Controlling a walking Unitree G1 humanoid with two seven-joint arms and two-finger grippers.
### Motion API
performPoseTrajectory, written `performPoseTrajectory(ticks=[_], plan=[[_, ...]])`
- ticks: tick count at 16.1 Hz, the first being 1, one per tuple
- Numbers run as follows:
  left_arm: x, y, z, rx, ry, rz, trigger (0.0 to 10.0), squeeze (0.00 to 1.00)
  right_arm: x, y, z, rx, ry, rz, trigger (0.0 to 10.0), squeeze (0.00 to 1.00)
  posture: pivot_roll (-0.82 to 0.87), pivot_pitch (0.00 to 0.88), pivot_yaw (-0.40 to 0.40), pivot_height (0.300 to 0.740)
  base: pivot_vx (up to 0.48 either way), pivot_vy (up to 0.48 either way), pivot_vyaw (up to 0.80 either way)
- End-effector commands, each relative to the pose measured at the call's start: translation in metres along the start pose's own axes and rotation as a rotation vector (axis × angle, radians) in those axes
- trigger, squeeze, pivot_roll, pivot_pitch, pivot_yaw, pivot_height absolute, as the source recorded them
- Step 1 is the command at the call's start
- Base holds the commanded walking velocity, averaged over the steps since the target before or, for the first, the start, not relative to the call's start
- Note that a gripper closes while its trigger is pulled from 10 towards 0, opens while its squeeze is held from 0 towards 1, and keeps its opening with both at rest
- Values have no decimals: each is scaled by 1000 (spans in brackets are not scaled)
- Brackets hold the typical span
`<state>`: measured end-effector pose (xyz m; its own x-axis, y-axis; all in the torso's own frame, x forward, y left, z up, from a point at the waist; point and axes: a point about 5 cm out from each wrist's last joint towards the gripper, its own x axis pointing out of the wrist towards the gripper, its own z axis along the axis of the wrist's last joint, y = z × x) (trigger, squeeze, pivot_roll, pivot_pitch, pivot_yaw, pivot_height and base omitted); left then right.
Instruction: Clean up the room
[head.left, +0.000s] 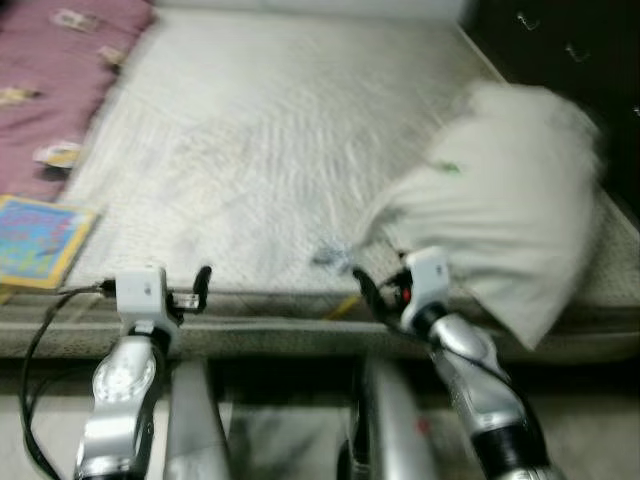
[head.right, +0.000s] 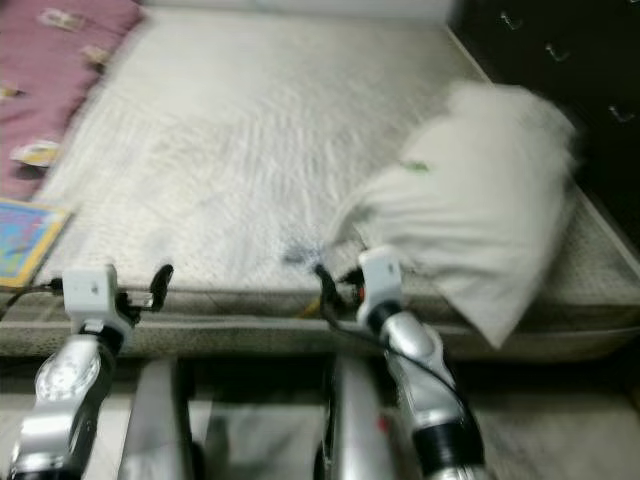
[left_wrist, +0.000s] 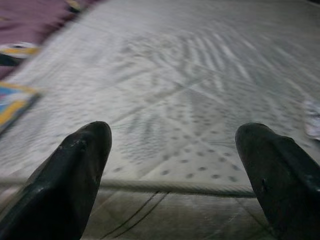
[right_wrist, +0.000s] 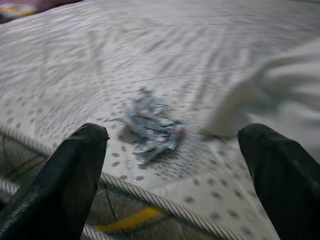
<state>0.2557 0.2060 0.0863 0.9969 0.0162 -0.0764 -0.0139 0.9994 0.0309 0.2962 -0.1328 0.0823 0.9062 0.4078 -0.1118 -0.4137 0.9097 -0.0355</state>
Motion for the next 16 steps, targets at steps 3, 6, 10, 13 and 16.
performPoseTrajectory(ticks=[3,6,10,13,16], plan=[[-6,3,-8,21,42,6,10000,0,9,8,-2,0,3,41,10000,0,48,85,-62,507,0,0,800],[-16,14,-10,43,65,31,10000,0,21,14,-4,-1,9,59,10000,0,66,114,-61,507,0,0,0],[-30,20,-12,132,79,52,10000,0,36,18,-5,9,34,55,10000,0,186,137,-71,507,0,0,0],[-43,36,-12,177,92,97,10000,0,52,19,9,-1,-29,-20,10000,0,206,142,-72,507,0,0,0],[-42,31,-9,182,81,95,10000,0,63,11,17,-29,-17,-83,10000,0,214,171,-93,507,0,0,0]])
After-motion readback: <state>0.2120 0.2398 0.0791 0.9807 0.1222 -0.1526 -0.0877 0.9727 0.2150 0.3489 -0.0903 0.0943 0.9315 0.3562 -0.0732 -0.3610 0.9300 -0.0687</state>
